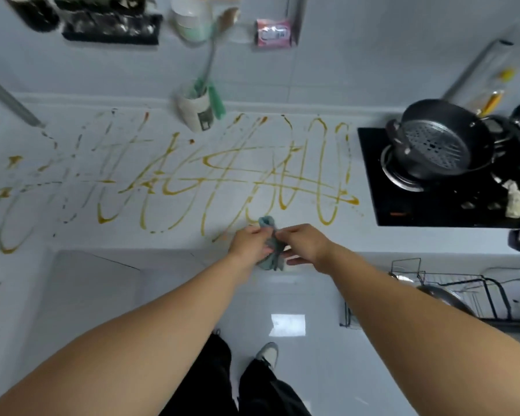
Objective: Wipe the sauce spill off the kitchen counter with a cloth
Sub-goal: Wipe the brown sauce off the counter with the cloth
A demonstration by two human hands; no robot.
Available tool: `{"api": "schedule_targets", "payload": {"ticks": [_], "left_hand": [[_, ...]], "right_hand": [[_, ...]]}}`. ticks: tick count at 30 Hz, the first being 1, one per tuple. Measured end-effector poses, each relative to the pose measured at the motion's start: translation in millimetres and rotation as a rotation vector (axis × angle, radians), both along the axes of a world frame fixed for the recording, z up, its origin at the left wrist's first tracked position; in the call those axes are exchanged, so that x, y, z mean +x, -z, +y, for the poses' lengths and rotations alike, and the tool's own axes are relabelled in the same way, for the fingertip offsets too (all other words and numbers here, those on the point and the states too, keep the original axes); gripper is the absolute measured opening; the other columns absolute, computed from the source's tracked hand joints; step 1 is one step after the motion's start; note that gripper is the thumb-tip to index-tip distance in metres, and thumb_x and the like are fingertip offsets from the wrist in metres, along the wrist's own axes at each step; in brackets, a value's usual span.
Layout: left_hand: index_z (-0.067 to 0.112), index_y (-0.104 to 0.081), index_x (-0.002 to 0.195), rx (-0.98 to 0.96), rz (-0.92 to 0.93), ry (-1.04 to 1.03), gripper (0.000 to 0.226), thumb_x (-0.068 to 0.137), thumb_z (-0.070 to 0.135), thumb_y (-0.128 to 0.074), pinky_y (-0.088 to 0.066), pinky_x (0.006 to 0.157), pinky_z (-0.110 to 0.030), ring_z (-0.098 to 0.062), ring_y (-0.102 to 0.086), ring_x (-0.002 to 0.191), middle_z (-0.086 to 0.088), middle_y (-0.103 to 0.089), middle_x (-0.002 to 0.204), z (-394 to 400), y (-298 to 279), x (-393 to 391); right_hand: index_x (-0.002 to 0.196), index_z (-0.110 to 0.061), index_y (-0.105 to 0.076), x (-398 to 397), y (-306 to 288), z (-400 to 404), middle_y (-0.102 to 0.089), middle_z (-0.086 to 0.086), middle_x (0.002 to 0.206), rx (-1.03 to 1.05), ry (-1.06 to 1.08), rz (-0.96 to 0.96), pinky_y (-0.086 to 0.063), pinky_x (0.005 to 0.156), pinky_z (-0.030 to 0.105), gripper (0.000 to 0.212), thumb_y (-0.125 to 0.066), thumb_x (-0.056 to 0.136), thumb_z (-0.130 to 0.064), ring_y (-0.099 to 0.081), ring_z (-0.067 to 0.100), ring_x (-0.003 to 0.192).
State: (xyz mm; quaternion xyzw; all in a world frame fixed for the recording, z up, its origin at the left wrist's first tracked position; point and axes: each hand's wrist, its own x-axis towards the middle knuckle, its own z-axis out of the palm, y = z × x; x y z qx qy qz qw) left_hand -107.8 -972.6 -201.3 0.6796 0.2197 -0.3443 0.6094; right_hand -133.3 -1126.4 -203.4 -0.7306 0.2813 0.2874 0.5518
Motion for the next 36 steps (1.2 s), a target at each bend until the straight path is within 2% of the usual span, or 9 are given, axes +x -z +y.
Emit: {"api": "schedule_targets", "payload": {"ticks": [5, 9, 13, 17, 19, 23, 26, 32, 36], "left_hand": [[0.017, -0.074, 0.114, -0.324, 0.292, 0.011, 0.079, 0.101, 0.073, -0.019, -0.059, 0.088, -0.035, -0.023, -0.074, 0.104, -0.005, -0.078, 0.110, -35.4, 25.6, -0.3], [0.018, -0.072, 0.121, -0.268, 0.435, 0.305, 0.052, 0.105, 0.056, -0.040, -0.055, 0.094, -0.038, -0.022, -0.075, 0.105, 0.000, -0.078, 0.115, -32.3, 64.1, 5.5], [0.010, -0.067, 0.096, 0.040, 0.405, 0.251, 0.016, 0.100, 0.023, -0.058, -0.046, 0.068, -0.027, -0.020, -0.065, 0.074, -0.005, -0.071, 0.092, -37.1, 100.0, 17.7], [0.011, -0.059, 0.075, 0.295, 0.139, 0.392, 0.020, 0.094, 0.010, -0.052, -0.039, 0.066, -0.030, -0.024, -0.055, 0.071, -0.010, -0.059, 0.078, -67.0, 121.3, 34.7], [0.010, -0.062, 0.072, 0.318, 0.048, 0.492, 0.023, 0.093, 0.011, -0.053, -0.043, 0.070, -0.032, -0.027, -0.059, 0.075, -0.010, -0.062, 0.076, -86.6, 122.6, 38.3], [0.021, -0.067, 0.122, 0.390, -0.041, 0.551, 0.030, 0.093, 0.025, -0.062, -0.051, 0.101, -0.038, -0.029, -0.060, 0.118, -0.006, -0.062, 0.129, -120.1, 125.4, 43.2], [0.030, -0.052, 0.136, 0.609, -0.115, 0.641, 0.045, 0.092, 0.030, -0.062, -0.048, 0.099, -0.048, -0.035, -0.039, 0.131, -0.007, -0.037, 0.143, -141.4, 129.0, 43.7], [0.028, -0.011, 0.160, 0.816, 0.043, 0.580, 0.086, 0.091, 0.034, -0.062, -0.029, 0.116, -0.061, -0.043, -0.001, 0.153, -0.006, 0.010, 0.167, -189.2, 137.5, 36.7], [0.022, -0.005, 0.161, 0.932, 0.057, 0.453, 0.095, 0.089, 0.040, -0.064, -0.029, 0.117, -0.061, -0.044, -0.002, 0.153, -0.011, 0.004, 0.168, -212.0, 146.9, 39.8]], "right_hand": [[0.090, -0.001, -0.074, -3.6, 20.9, -33.0, -0.073, 0.011, 0.075, -0.218, -0.128, -0.044, -0.054, 0.068, 0.032, 0.017, -0.070, 0.091, -0.017, -0.066, 0.020, 0.070], [0.090, 0.000, -0.076, -22.0, 42.8, -72.8, -0.074, 0.016, 0.081, -0.297, -0.083, 0.105, -0.058, 0.069, 0.038, 0.018, -0.059, 0.093, -0.005, -0.067, 0.026, 0.073], [0.099, -0.021, -0.078, -28.5, 53.9, -117.9, -0.074, 0.005, 0.089, -0.575, -0.082, 0.146, -0.050, 0.060, 0.028, 0.024, -0.057, 0.095, -0.012, -0.069, 0.027, 0.083], [0.114, -0.033, -0.074, -16.9, 55.5, -148.1, -0.070, 0.003, 0.088, -0.795, -0.032, 0.072, -0.058, 0.063, 0.037, 0.026, -0.058, 0.096, -0.022, -0.065, 0.026, 0.074], [0.132, -0.035, -0.067, -11.4, 60.1, -152.2, -0.067, 0.008, 0.112, -0.827, -0.138, 0.086, -0.058, 0.074, 0.040, 0.039, -0.059, 0.095, -0.026, -0.064, 0.030, 0.089], [0.149, -0.037, -0.054, -9.1, 77.5, -156.9, -0.052, 0.007, 0.141, -0.754, -0.281, 0.184, -0.057, 0.096, 0.047, 0.051, -0.057, 0.099, -0.030, -0.060, 0.030, 0.117], [0.149, -0.030, -0.056, -9.5, 97.3, -165.0, -0.051, 0.005, 0.148, -0.770, -0.276, 0.181, -0.051, 0.105, 0.044, 0.045, -0.046, 0.105, -0.029, -0.051, 0.028, 0.132], [0.167, -0.021, -0.018, -7.2, 152.0, -165.9, -0.010, 0.001, 0.174, -0.837, -0.492, -0.113, -0.027, 0.127, 0.046, 0.061, -0.036, 0.109, -0.030, -0.004, 0.026, 0.159], [0.161, -0.031, -0.035, -12.2, 177.0, -181.2, -0.020, 0.004, 0.169, -0.860, -0.517, -0.226, -0.054, 0.101, 0.051, 0.064, -0.055, 0.102, -0.019, -0.011, 0.028, 0.152]]}}
